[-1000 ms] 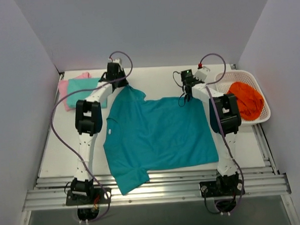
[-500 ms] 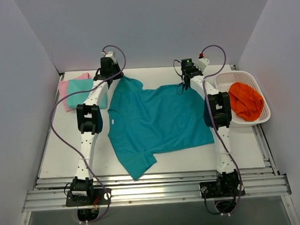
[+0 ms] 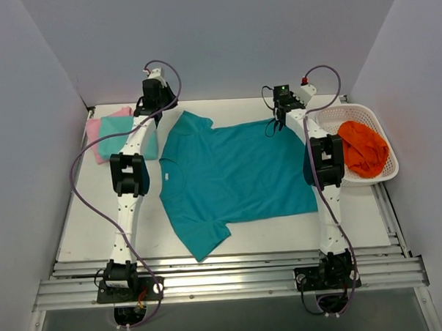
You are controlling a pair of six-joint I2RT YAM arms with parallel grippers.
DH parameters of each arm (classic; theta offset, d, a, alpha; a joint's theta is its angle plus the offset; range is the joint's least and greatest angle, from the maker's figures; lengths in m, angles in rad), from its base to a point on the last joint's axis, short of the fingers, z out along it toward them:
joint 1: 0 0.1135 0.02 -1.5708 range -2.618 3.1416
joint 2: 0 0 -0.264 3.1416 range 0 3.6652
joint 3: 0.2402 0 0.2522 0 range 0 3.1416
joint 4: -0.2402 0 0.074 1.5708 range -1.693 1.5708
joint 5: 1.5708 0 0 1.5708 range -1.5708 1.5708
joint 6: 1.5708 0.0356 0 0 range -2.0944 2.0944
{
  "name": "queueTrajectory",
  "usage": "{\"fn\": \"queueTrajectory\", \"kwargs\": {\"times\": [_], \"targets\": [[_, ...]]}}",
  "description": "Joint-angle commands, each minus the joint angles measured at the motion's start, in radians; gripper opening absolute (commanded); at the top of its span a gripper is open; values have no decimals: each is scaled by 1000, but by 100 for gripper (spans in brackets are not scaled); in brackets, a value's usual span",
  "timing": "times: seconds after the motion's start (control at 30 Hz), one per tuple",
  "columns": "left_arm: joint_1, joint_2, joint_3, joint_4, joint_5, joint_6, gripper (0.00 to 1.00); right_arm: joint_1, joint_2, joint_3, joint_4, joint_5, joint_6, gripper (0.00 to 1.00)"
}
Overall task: Fold and stack the t-shirts
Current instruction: Flatten out the tshirt
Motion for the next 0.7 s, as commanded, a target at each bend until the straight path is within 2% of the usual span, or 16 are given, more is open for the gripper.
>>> {"fn": "queueTrajectory", "kwargs": {"times": [0.0, 0.03, 0.07, 0.1, 0.13, 0.17, 0.2, 0.23, 0.27, 0.33, 0.43, 0.47, 0.53, 0.57, 0.6, 0.67], "targets": [[15, -27, 71, 58, -20, 27, 20, -17, 46, 60, -25, 45, 15, 6], [17, -30, 68, 56, -24, 33, 20, -20, 57, 91, -37, 44, 15, 14], [17, -36, 66, 50, -29, 38, 20, -22, 79, 105, -42, 39, 11, 33], [17, -43, 60, 50, -35, 44, 21, -25, 88, 121, -57, 45, 18, 45], [17, -56, 45, 46, -38, 54, 24, -28, 94, 135, -80, 42, 23, 65], [17, -68, 36, 33, -44, 62, 32, -30, 97, 145, -82, 39, 18, 98], [17, -104, 25, 32, -67, 67, 60, -30, 94, 145, -84, 47, 17, 100], [17, -131, 8, 30, -81, 76, 74, -30, 90, 145, -96, 68, 23, 100], [17, -155, -27, 19, -96, 78, 82, -30, 64, 134, -99, 81, 23, 100], [15, -287, -79, -20, -151, 84, 89, -28, -22, 73, -87, 111, 14, 100], [14, -426, -185, -68, -202, 65, 89, -22, -154, -42, -36, 137, -26, 100], [9, -541, -314, -74, -216, 52, 88, -13, -261, -88, -19, 137, -38, 100], [4, -669, -488, -50, -225, 4, 86, -1, -373, -254, 34, 122, -64, 100], [-2, -803, -589, 5, -218, -7, 85, 7, -485, -315, 42, 114, -64, 100], [-20, -868, -794, 36, -218, -13, 84, 30, -543, -372, 45, 114, -66, 100], [-55, -1065, -993, 109, -270, -33, 84, 70, -706, -556, 62, 160, -86, 99]]}}
